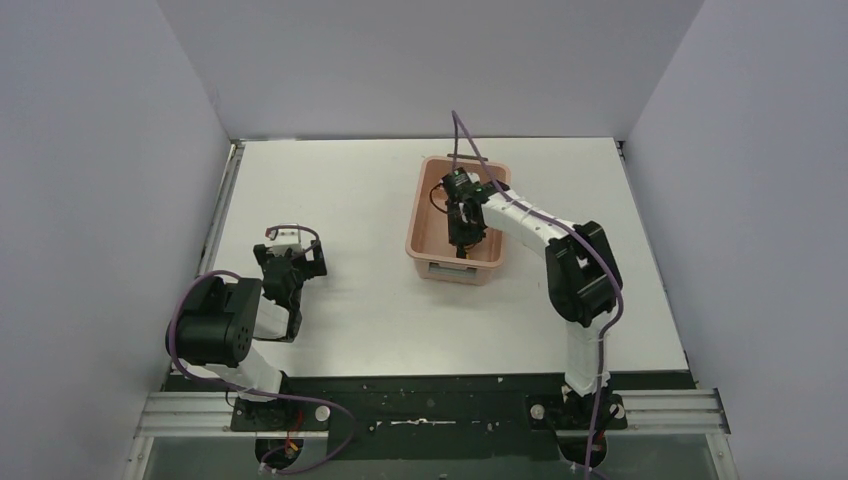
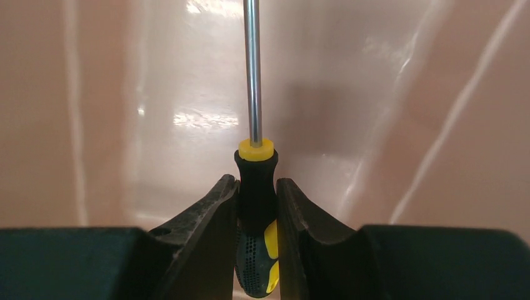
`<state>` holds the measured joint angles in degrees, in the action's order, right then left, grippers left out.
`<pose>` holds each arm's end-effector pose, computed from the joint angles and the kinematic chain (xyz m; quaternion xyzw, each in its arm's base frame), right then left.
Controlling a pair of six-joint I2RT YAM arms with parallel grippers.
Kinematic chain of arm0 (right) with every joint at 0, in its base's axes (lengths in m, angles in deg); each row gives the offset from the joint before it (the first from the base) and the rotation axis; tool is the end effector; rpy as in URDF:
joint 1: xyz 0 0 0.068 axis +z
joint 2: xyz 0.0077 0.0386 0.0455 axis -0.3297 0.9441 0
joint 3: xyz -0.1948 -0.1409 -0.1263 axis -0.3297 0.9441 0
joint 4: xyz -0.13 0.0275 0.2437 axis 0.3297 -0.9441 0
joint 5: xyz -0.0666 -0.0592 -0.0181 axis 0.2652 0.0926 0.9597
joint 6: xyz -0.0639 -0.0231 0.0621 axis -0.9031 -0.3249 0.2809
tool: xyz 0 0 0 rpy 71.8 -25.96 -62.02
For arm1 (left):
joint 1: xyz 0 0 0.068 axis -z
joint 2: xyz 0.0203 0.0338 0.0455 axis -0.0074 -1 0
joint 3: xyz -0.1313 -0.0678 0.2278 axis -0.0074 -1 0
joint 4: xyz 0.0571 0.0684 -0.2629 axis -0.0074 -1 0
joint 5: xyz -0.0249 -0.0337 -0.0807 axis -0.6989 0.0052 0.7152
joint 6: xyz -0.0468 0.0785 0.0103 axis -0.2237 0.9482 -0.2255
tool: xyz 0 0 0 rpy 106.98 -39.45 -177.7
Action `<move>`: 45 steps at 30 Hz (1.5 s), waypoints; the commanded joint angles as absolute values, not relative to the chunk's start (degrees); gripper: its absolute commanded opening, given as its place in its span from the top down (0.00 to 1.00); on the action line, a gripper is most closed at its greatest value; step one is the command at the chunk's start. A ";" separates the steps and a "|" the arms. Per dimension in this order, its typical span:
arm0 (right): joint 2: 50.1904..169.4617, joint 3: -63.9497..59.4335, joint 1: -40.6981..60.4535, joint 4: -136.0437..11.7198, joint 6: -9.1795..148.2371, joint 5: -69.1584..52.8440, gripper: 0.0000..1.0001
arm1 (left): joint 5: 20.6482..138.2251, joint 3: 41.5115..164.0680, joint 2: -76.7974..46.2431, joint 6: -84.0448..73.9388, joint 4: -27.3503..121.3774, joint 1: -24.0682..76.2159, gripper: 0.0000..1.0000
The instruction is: Put the screwdriver in the bin
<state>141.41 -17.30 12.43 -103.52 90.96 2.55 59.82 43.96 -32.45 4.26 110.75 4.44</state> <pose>0.3900 0.2355 0.1727 -0.0231 0.9737 0.0899 0.2082 0.2909 -0.0084 0.0937 -0.0436 0.7821 0.0392 0.6204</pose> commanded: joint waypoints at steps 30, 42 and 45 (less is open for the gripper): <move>102.16 3.18 7.57 -74.83 71.05 23.10 0.00 | 59.68 45.21 -32.09 4.74 114.08 4.22 0.03; 90.28 45.38 -5.04 -47.20 77.44 26.16 0.00 | 59.66 45.21 -32.07 4.75 114.13 4.21 0.03; 89.15 50.94 -5.59 -42.71 79.32 27.21 0.00 | 59.64 45.21 -32.10 4.70 114.10 4.23 0.03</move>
<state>92.93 47.18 -4.90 -57.16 75.84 24.00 59.82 43.96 -32.45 4.26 110.75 4.44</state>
